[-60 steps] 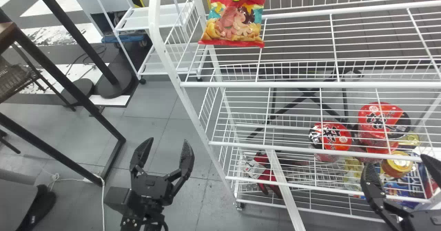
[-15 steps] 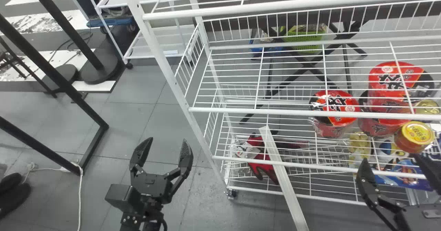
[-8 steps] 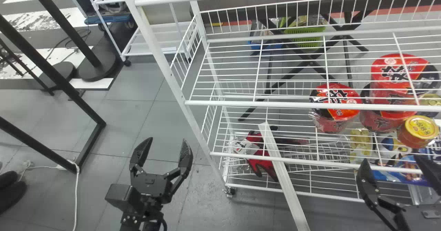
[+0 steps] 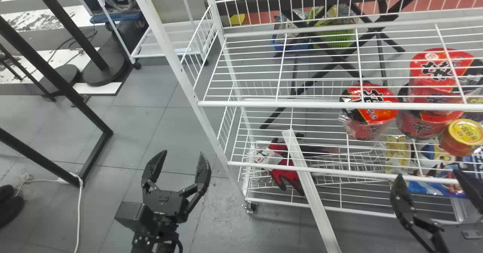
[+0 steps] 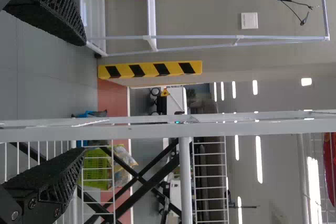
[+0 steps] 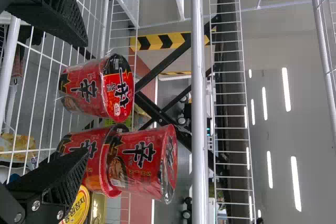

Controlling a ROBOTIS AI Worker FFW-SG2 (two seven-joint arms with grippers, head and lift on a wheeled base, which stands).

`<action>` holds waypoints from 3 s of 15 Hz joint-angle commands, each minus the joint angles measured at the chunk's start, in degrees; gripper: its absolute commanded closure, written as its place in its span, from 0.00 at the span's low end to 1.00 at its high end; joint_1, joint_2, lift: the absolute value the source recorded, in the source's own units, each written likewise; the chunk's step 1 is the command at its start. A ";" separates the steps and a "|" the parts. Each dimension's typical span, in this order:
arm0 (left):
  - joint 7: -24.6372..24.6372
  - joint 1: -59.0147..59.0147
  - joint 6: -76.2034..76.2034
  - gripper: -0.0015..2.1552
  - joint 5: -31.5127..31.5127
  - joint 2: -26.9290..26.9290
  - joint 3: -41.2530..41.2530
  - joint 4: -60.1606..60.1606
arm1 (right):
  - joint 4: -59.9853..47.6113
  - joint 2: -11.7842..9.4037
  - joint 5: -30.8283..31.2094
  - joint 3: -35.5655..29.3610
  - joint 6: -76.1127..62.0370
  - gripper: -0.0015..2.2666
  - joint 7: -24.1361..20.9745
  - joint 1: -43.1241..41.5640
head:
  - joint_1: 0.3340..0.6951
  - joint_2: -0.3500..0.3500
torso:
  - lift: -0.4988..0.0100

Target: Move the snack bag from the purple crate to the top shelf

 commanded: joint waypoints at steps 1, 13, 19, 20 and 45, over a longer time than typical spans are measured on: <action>0.07 0.00 -0.30 0.05 0.00 0.04 0.00 0.00 | -0.05 0.05 0.00 0.03 0.00 0.04 0.05 0.09 | 1.00 0.89 | 0.12; 0.07 0.00 -0.65 0.05 0.09 0.13 0.00 0.00 | 0.74 0.05 -0.26 -0.24 -3.69 0.03 2.34 0.26 | 1.00 0.90 | 0.09; -0.19 -0.44 -0.65 0.05 0.35 0.22 0.00 0.88 | -10.24 0.05 -1.67 -2.26 4.39 0.03 1.28 6.50 | 1.00 0.88 | 0.09; -0.36 -0.44 -0.65 0.05 0.44 0.22 0.00 1.06 | -12.00 0.05 -1.67 -2.87 4.39 0.03 1.37 7.82 | 1.00 0.87 | 0.09; -0.80 -2.37 -6.45 0.05 2.29 2.24 -2.64 6.50 | -24.66 0.05 -32.69 -78.19 93.87 0.04 24.40 -3.69 | 1.00 0.00 | 0.09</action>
